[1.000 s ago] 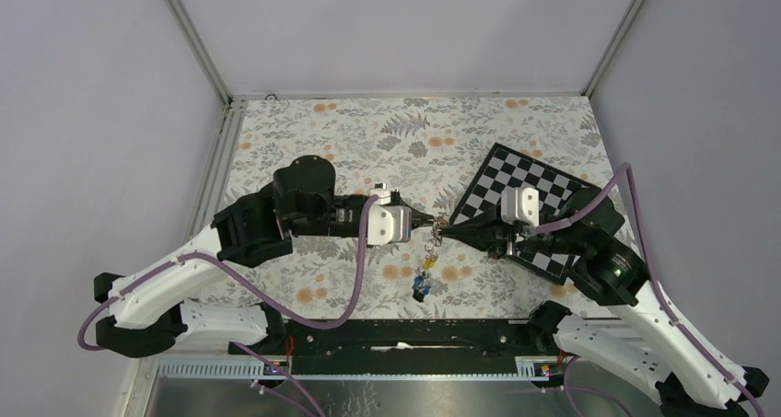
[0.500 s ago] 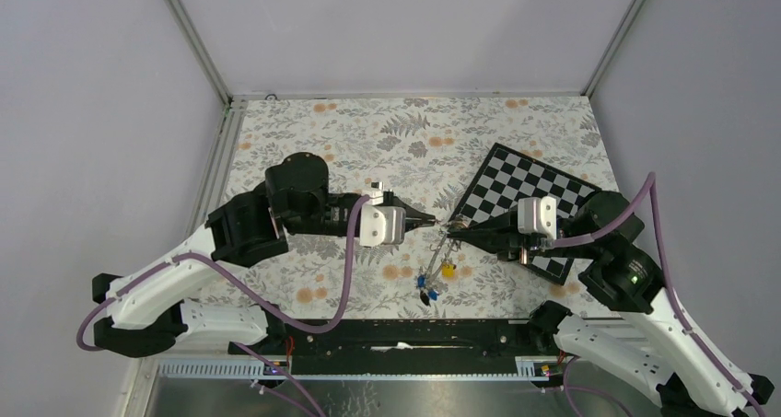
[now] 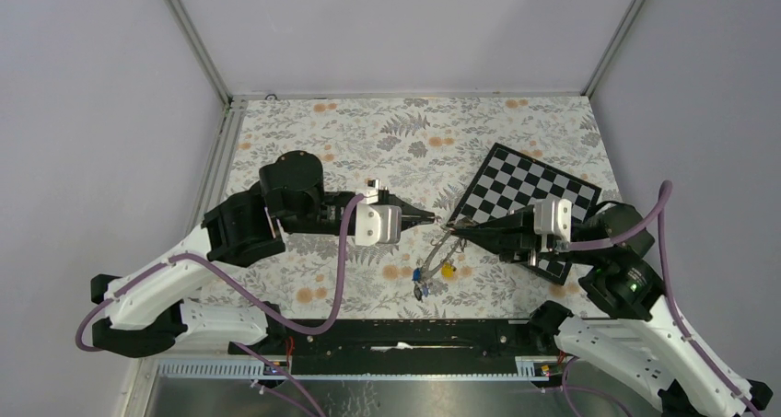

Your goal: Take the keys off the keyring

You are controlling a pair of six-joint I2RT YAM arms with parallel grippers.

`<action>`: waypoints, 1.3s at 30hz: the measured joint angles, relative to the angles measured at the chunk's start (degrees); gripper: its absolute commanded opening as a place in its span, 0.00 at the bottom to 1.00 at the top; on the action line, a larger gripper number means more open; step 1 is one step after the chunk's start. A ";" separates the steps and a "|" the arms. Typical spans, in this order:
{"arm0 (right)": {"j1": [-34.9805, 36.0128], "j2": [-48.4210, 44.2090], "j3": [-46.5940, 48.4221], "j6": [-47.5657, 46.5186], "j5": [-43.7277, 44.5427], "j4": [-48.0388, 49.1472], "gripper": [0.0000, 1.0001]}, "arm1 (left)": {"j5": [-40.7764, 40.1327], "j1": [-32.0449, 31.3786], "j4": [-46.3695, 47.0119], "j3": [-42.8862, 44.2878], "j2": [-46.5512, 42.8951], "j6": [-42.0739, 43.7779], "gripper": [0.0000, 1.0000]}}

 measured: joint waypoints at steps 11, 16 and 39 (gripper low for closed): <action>0.00 -3.78 -7.69 9.73 4.28 15.39 0.00 | -0.09 0.00 1.22 -0.13 -0.98 -0.04 0.00; 0.00 -5.16 -10.54 13.84 6.36 20.31 0.00 | -0.24 0.00 2.29 -1.29 -1.36 -0.07 0.00; 0.00 1.18 -4.79 13.33 -2.21 11.47 0.00 | 1.68 0.00 2.84 -1.88 -1.86 0.07 0.00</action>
